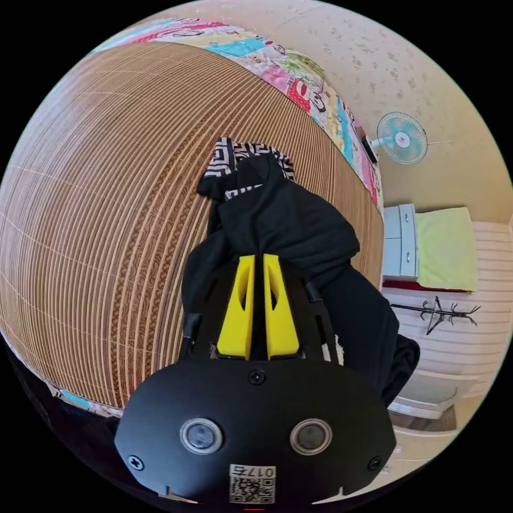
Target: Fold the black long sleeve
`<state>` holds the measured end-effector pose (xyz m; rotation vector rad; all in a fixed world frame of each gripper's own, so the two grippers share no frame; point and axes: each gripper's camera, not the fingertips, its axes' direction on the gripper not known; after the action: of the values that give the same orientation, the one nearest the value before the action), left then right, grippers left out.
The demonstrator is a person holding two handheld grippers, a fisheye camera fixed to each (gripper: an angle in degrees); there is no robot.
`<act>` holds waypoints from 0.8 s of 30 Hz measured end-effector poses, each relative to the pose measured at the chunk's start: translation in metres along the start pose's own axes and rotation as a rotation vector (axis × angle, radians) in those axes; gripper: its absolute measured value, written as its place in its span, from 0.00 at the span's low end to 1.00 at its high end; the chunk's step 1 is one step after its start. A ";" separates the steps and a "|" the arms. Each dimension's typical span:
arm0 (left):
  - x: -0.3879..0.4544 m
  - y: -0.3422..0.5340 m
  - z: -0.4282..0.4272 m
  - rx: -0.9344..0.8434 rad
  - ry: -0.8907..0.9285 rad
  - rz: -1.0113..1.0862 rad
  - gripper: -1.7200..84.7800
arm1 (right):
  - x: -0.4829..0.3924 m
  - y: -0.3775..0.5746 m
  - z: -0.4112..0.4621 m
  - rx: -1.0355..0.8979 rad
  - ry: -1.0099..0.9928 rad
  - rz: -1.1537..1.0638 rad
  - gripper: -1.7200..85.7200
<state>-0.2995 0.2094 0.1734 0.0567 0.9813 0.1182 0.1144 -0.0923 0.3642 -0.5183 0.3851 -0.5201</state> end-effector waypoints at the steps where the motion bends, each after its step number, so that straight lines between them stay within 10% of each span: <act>1: -0.004 0.004 -0.012 0.020 0.072 -0.002 0.02 | 0.004 0.003 -0.023 0.086 -0.030 -0.006 0.06; 15: -0.021 0.007 -0.164 0.181 0.024 -0.193 0.01 | 0.262 0.175 -0.307 1.238 -1.174 0.295 0.04; 24: -0.005 0.039 -0.190 0.131 -0.074 -0.146 0.01 | 0.175 0.210 -0.175 0.766 -0.788 0.333 0.04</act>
<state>-0.4632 0.2465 0.0766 0.1080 0.9150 -0.0822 0.2497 -0.0973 0.0691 0.1120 -0.4770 -0.0843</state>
